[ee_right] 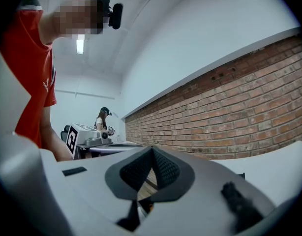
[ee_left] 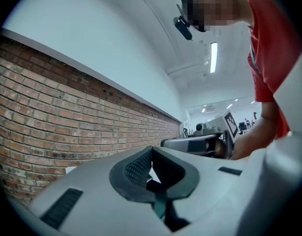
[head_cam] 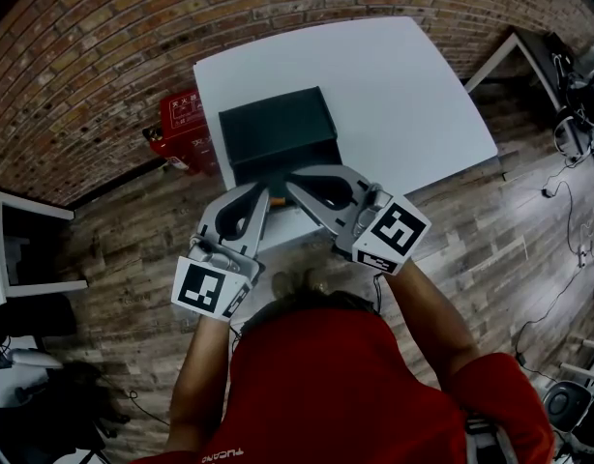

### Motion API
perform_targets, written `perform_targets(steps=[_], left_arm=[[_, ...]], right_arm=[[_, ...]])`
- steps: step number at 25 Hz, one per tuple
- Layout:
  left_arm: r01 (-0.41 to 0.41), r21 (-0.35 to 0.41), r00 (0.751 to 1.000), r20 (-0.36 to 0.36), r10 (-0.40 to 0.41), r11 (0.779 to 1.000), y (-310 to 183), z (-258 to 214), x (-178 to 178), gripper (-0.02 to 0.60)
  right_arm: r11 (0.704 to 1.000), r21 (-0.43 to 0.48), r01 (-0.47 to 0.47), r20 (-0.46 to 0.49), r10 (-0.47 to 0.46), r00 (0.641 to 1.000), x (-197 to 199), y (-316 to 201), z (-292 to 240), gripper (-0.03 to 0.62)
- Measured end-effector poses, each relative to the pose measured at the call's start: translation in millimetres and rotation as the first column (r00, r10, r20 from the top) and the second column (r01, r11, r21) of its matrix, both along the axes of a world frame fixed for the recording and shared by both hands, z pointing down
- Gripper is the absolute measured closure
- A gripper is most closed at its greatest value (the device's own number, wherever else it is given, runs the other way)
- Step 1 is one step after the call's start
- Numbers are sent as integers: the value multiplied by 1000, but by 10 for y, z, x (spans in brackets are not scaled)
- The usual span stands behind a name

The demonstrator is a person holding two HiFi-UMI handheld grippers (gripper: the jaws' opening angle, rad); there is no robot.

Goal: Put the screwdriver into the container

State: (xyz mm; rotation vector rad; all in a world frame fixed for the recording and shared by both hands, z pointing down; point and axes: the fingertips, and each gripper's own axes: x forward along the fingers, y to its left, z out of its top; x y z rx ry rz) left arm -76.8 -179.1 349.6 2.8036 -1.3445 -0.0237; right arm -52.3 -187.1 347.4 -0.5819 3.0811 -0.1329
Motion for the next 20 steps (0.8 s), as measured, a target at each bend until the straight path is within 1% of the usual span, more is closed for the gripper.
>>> perform_targets(steps=[20], left_arm=[[24, -1, 1000, -8, -24, 1000, 51, -7, 11, 566]], right_arm=[[1000, 16, 21, -3, -21, 1000, 15, 41, -38, 563]])
